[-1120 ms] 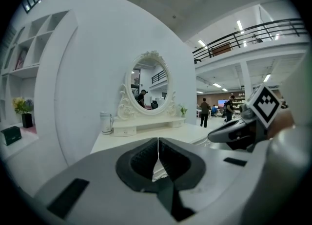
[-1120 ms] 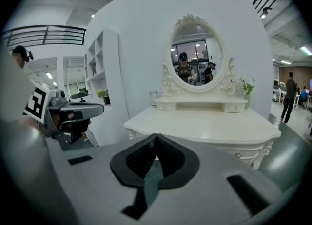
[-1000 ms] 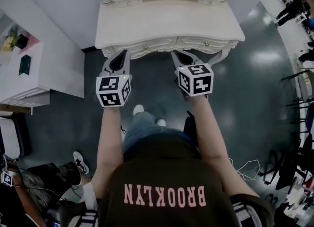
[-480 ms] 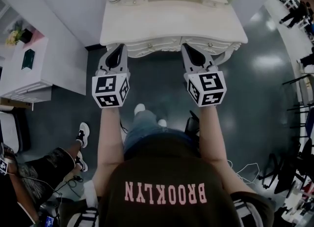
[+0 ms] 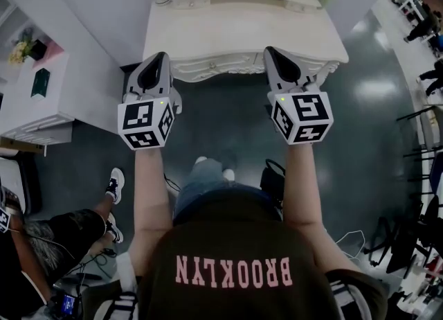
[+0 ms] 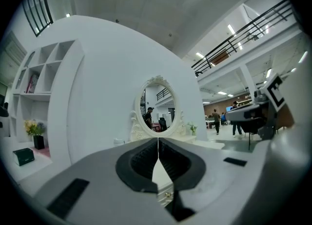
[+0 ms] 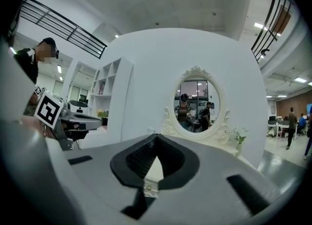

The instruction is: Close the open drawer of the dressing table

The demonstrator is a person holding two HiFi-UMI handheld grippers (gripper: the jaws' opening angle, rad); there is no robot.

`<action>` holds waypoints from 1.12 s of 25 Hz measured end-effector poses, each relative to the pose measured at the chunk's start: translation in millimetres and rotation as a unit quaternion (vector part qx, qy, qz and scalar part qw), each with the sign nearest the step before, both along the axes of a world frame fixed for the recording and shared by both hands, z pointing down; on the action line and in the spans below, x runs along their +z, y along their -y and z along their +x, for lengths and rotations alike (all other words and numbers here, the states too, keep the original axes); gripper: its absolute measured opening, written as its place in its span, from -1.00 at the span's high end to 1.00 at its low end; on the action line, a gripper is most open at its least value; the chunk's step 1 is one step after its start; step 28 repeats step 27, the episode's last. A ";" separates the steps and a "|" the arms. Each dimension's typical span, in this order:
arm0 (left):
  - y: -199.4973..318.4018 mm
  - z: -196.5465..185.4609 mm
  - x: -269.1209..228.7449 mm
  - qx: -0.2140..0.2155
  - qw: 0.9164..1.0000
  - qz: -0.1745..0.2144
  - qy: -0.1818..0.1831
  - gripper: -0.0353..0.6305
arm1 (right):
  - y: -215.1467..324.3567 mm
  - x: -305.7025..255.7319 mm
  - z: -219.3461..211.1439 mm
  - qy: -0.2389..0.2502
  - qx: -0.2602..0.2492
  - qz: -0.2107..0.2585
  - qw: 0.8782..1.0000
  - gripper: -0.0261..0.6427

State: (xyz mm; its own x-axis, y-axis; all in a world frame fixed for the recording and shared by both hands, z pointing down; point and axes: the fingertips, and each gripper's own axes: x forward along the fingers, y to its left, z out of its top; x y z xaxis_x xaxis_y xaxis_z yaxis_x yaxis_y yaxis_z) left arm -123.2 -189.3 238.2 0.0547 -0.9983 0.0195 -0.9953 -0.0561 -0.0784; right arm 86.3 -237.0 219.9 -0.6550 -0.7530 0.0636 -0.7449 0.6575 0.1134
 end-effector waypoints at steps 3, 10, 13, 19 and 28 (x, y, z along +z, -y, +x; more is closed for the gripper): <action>1.7 -5.2 0.3 0.000 1.000 -0.002 0.000 0.88 | 1.0 -0.3 -6.0 0.006 -0.001 -0.007 1.000 0.94; 11.9 -21.0 -1.5 0.002 1.000 -0.010 -0.008 0.88 | 8.8 3.2 -22.9 0.007 0.002 -0.026 1.000 0.94; 19.5 -26.6 -6.8 0.006 1.000 -0.013 -0.009 0.88 | 12.6 -0.4 -30.8 0.005 0.001 -0.031 1.000 0.94; 32.6 -36.3 -23.1 0.011 1.000 0.000 -0.006 0.88 | 23.1 -10.7 -41.2 0.004 0.008 -0.019 1.000 0.94; 42.1 -33.4 -29.3 0.020 1.000 0.003 0.009 0.88 | 28.8 -16.3 -41.9 0.011 0.014 -0.013 1.000 0.94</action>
